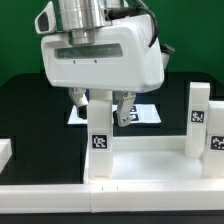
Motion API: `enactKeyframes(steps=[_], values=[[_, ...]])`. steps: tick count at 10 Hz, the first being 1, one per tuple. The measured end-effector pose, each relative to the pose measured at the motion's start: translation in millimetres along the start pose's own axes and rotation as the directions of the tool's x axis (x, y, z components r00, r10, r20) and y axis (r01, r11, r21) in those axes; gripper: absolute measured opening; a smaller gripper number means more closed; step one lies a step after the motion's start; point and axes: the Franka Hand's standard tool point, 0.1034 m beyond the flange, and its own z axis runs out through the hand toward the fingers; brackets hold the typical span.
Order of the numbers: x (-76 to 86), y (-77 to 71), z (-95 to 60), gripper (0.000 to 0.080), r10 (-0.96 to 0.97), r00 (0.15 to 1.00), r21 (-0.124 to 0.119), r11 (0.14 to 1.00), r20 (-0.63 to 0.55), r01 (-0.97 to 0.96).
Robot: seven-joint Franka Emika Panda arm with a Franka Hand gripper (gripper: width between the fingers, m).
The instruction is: Assemble desk
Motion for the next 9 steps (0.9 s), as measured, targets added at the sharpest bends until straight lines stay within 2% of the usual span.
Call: enactKeyframes(steps=[1, 2, 3, 5, 7, 9], values=[[1.8, -0.7, -1.5, 0.0649, -0.122, 0.992, -0.013, 0.992, -0.002, 0.122], [4.1, -7.8, -5.0, 0.0649, -0.343, 0.939, -0.032, 0.939, -0.007, 0.343], [-1.8, -10.4, -1.5, 0.0649, -0.38, 0.925, -0.028, 0.924, 0.002, 0.38], [-0.1, -8.5, -1.7, 0.0623, -0.33, 0.944, -0.03, 0.944, 0.0, 0.33], [-0.4, -6.8, -0.9, 0.0295, -0.22, 0.975, -0.032, 0.975, 0.0, 0.22], [0.7, -4.9, -1.1, 0.0294, -0.05, 0.999, -0.036, 0.998, -0.007, 0.05]])
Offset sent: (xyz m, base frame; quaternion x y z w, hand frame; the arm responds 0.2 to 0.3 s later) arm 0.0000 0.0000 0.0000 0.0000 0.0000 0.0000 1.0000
